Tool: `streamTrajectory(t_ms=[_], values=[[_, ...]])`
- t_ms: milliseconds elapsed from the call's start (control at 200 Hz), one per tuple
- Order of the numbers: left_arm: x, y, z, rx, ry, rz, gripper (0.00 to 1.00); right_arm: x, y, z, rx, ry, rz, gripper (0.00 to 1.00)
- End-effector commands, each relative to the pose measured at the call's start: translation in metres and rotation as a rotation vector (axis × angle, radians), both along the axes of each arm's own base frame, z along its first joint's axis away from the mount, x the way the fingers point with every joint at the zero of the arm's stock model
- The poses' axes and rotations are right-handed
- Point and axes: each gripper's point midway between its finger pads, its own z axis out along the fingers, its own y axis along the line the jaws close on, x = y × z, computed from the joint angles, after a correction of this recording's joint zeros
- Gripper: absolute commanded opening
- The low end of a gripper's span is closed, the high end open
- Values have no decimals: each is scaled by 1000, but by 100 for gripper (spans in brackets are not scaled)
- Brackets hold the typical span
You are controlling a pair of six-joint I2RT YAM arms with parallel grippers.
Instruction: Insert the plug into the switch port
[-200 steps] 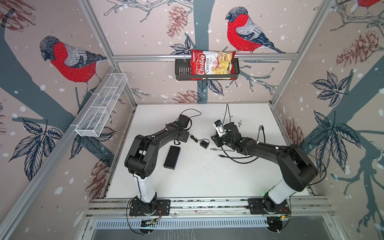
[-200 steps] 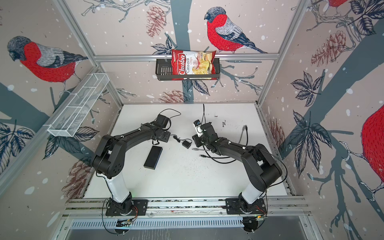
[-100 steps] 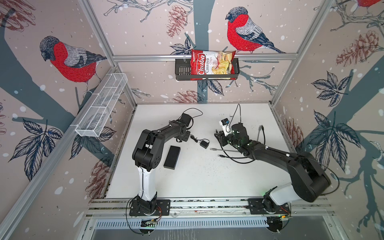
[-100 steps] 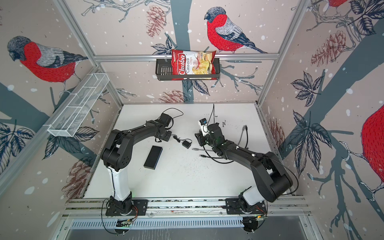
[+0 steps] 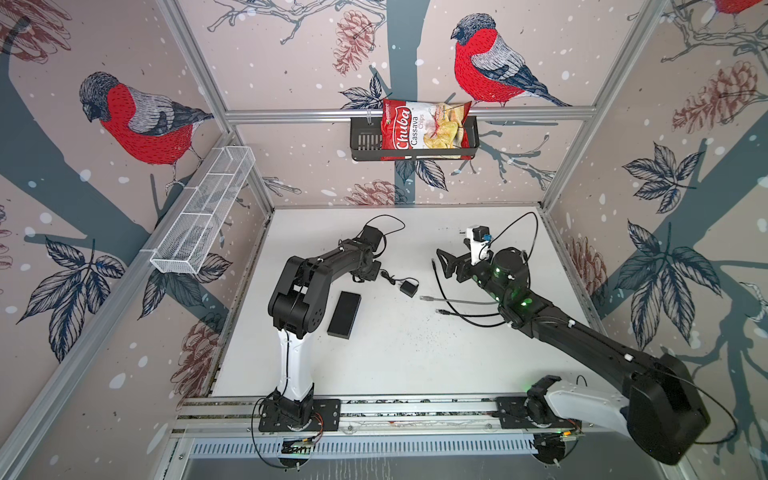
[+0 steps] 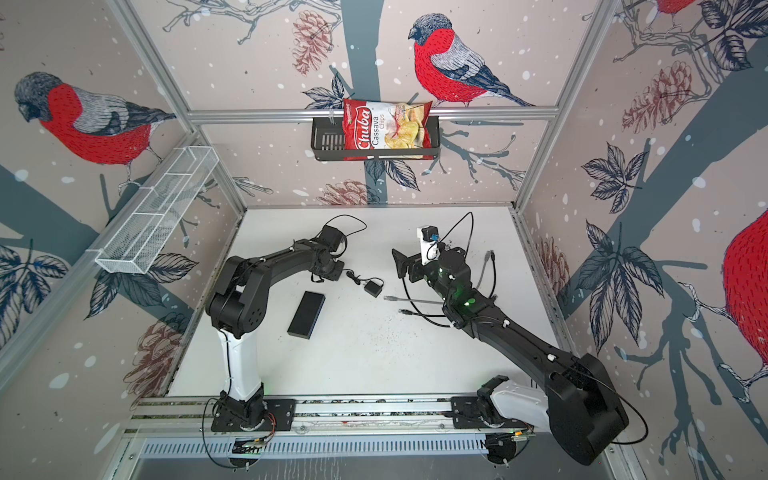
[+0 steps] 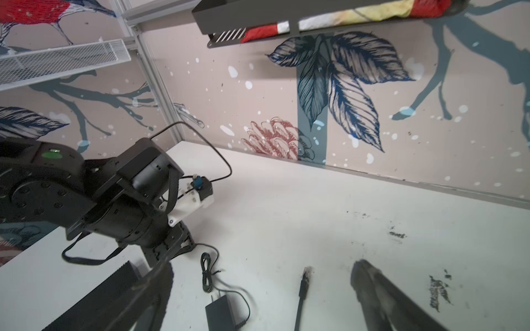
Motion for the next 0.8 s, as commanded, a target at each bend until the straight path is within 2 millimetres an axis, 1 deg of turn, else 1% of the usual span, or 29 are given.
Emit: streamTrajectory(t_ms=[0, 80, 105, 110, 130, 210, 235, 240, 310, 330, 475, 630, 685, 795], values=[[-12, 5, -8, 22, 58, -12, 28, 11, -4, 5, -15, 4, -53, 99], [-14, 5, -9, 25, 67, -17, 25, 18, 1, -4, -49, 59, -50, 100], [-14, 5, -9, 24, 68, -19, 23, 17, 3, -3, -52, 65, -38, 100], [-14, 5, -9, 24, 68, -19, 23, 19, 5, -7, -59, 77, -36, 100], [-15, 5, -9, 24, 69, -19, 22, 20, 8, -14, -69, 95, -23, 99], [-16, 4, -10, 19, 76, -24, 19, 20, 12, -19, -64, 109, -5, 100], [-17, 4, -11, 20, 80, -26, 18, 20, 11, -15, -46, 91, -11, 100], [-18, 4, -11, 20, 80, -26, 18, 20, 10, -18, -47, 93, -14, 100], [-19, 3, -11, 10, 84, -28, 14, 19, 1, -9, 28, 47, -62, 100], [-19, 3, -11, 7, 83, -29, 13, 19, 0, -10, 39, 38, -66, 99], [-18, 1, -10, -5, 76, -32, 5, 14, 8, -11, 16, -1, -7, 99], [-13, -6, 0, -26, 33, -57, 0, 14, 20, -20, -46, 5, 61, 100], [-13, -14, 6, -33, 14, -91, 0, 12, 25, -22, -56, -7, 95, 100], [-13, -32, 25, -27, -64, -175, 0, 12, 32, -29, -88, -29, 139, 99]])
